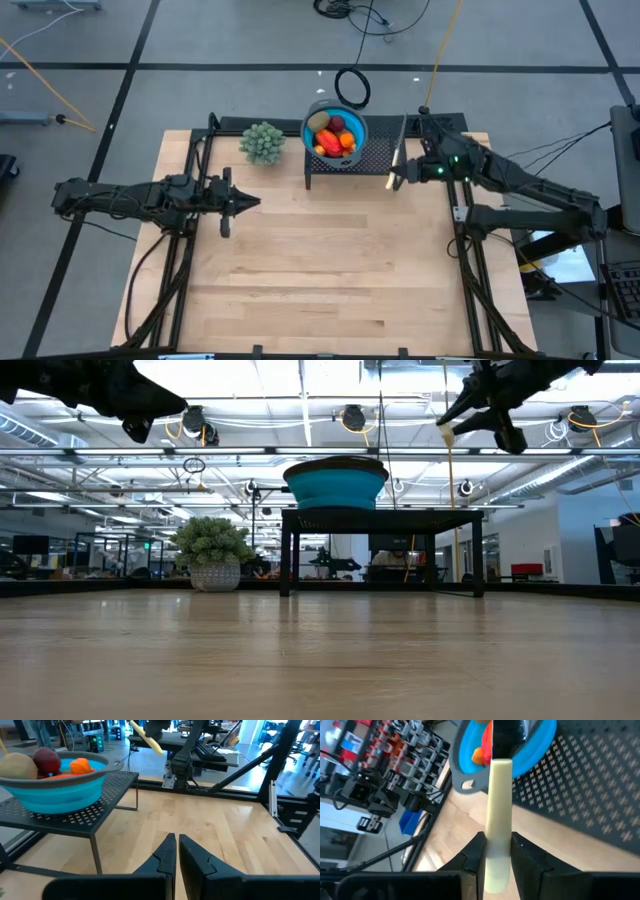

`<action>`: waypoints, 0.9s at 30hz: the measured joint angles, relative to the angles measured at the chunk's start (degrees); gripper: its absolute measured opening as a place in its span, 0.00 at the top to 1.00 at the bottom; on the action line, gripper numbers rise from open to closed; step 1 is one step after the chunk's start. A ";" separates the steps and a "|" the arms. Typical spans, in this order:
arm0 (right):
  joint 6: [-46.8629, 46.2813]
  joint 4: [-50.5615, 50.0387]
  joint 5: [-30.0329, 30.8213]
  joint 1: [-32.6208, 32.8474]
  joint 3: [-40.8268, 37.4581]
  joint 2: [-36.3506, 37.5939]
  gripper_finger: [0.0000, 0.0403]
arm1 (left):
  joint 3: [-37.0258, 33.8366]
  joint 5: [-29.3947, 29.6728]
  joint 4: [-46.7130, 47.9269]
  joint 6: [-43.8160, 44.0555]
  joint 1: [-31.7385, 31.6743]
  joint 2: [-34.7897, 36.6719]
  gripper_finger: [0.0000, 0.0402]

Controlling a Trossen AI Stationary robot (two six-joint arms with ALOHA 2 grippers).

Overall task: Pick & Place Fruit
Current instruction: Put the yellow table knife on the shelf

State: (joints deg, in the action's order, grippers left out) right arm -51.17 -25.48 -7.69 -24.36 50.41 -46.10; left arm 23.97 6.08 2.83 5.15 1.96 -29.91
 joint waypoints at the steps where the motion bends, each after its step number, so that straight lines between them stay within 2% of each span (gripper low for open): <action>1: 1.35 -0.92 -1.33 -1.35 1.37 -1.16 0.84 | 0.00 0.02 0.00 0.00 0.00 0.00 0.95; 6: 8.37 -9.00 -6.14 -7.01 10.12 -8.34 0.84 | 0.00 0.03 0.00 0.02 -0.02 0.00 0.95; 12: 13.83 -24.55 -6.04 -11.33 22.74 -18.36 0.84 | 0.00 0.03 0.02 0.04 0.00 -0.02 0.95; 16: 15.00 -30.40 -6.00 -12.93 28.51 -24.42 0.84 | 0.00 0.05 0.02 0.08 0.00 0.00 0.95; 27: 12.02 -35.35 -5.94 -15.42 30.54 -34.44 0.84 | 0.00 0.09 0.02 1.35 0.00 0.00 0.95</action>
State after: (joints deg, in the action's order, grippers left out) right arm -39.15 -60.82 -13.63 -39.78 80.95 -80.54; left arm 23.97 6.17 2.85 6.51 1.96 -29.91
